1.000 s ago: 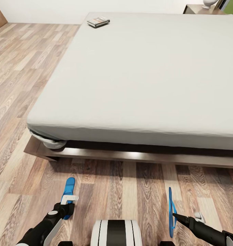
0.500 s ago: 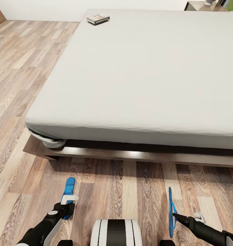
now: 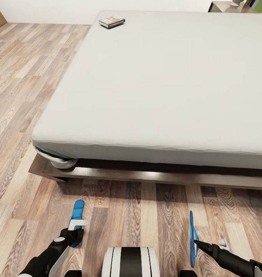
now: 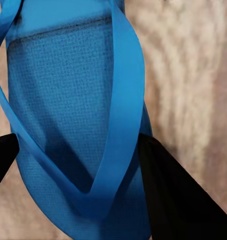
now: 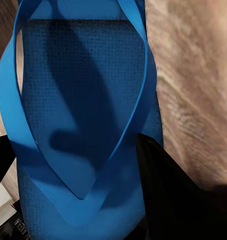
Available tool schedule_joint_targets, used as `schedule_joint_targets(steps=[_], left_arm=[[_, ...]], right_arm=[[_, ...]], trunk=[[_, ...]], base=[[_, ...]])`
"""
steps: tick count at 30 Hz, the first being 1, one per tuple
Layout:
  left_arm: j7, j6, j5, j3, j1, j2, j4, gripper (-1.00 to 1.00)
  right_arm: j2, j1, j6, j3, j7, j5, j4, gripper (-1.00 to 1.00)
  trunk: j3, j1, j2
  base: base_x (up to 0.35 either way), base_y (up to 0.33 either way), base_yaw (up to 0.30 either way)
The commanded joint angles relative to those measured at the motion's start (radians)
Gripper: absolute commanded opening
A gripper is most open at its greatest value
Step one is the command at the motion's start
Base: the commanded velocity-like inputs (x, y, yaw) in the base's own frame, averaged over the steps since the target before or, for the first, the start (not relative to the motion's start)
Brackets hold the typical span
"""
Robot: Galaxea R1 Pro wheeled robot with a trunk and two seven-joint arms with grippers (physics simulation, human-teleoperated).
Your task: In the bedroom, move the book from the bed onto either nightstand, and place the two sandals side by side next to the bed.
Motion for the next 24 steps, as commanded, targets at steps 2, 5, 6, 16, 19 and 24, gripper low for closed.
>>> schedule_joint_targets(steps=[2, 5, 6, 16, 19, 24], left_arm=[[0.008, 0.005, 0.008, -0.008, 0.0, 0.002, -0.002, -1.0], [0.008, 0.005, 0.008, -0.008, -0.001, 0.002, -0.002, -1.0], [0.008, 0.005, 0.008, -0.008, -0.001, 0.002, -0.002, -1.0], [0.008, 0.005, 0.008, -0.008, -0.001, 0.002, -0.002, -1.0], [0.008, 0.005, 0.008, -0.008, 0.0, 0.002, -0.002, -1.0], [0.008, 0.005, 0.008, -0.008, 0.0, 0.002, -0.002, -1.0]], right_arm=[[0.0, 0.0, 0.009, -0.002, 0.0, -0.003, 0.0, -1.0], [0.0, 0.0, 0.009, -0.002, 0.0, -0.003, 0.0, -1.0], [0.0, 0.0, 0.009, -0.002, 0.0, -0.003, 0.0, -1.0], [-0.001, -0.001, 0.009, -0.002, 0.0, -0.003, -0.001, -1.0], [-0.001, 0.0, 0.009, -0.002, 0.0, -0.003, -0.001, -1.0], [0.0, 0.0, 0.009, -0.002, 0.0, -0.003, 0.0, -1.0]], trunk=[[-0.001, 0.0, 0.0], [-0.001, 0.0, 0.0], [-0.001, 0.0, 0.0], [-0.001, 0.0, 0.0], [-0.001, 0.0, 0.0], [-0.004, 0.0, 0.0]], base=[[0.036, 0.18, 0.0], [0.032, 0.119, 0.0], [0.012, 0.045, 0.0], [0.002, 0.006, 0.0], [0.0, 0.0, 0.0], [0.0, 0.0, 0.0]])
